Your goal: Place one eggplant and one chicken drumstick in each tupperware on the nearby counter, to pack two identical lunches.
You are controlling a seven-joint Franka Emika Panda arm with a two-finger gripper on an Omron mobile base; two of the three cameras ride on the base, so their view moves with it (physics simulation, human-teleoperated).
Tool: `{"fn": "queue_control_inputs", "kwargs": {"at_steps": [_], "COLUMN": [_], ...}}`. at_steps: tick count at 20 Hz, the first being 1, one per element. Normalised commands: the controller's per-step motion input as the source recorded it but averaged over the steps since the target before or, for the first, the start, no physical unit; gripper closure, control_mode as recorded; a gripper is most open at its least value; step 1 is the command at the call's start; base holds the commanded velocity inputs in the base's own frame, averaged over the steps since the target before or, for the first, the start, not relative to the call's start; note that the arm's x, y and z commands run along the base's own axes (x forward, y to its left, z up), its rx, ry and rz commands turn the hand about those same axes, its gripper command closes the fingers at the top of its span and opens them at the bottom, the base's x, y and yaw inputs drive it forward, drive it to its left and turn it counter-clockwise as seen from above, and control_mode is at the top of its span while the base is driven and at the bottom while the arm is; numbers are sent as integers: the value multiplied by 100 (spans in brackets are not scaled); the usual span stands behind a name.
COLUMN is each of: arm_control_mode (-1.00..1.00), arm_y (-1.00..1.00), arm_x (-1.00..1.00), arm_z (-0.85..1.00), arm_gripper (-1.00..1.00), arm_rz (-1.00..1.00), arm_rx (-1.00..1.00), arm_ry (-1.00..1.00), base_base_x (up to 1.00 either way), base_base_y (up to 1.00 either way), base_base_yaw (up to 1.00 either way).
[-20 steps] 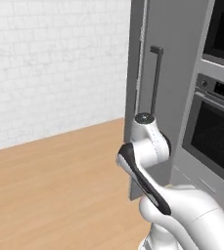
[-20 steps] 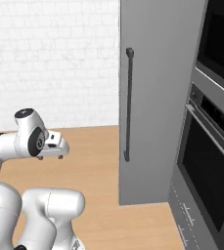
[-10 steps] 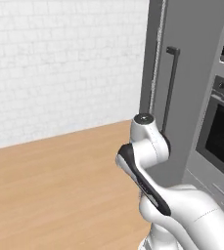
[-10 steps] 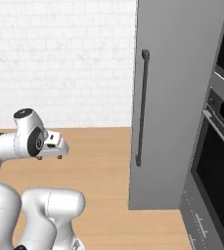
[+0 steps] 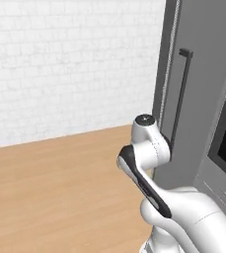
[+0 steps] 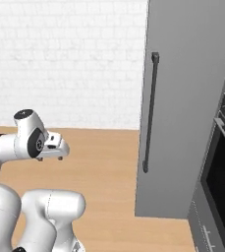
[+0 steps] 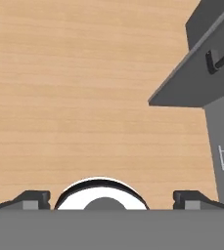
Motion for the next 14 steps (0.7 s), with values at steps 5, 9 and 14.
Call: {"fn": "queue_control_inputs", "kwargs": {"at_steps": [5,9,14], "arm_control_mode": [100,100,100], "arm_y": [0,0,0], "arm_x": [0,0,0], "arm_z": [0,0,0], "arm_gripper": [-100,-100,-100], "arm_rz": [0,0,0], "arm_rx": [0,0,0], "arm_ry": [0,0,0], "base_base_x": [100,100,100], "base_base_y": [29,72,48], "base_base_yaw": [9,0,-5]}}
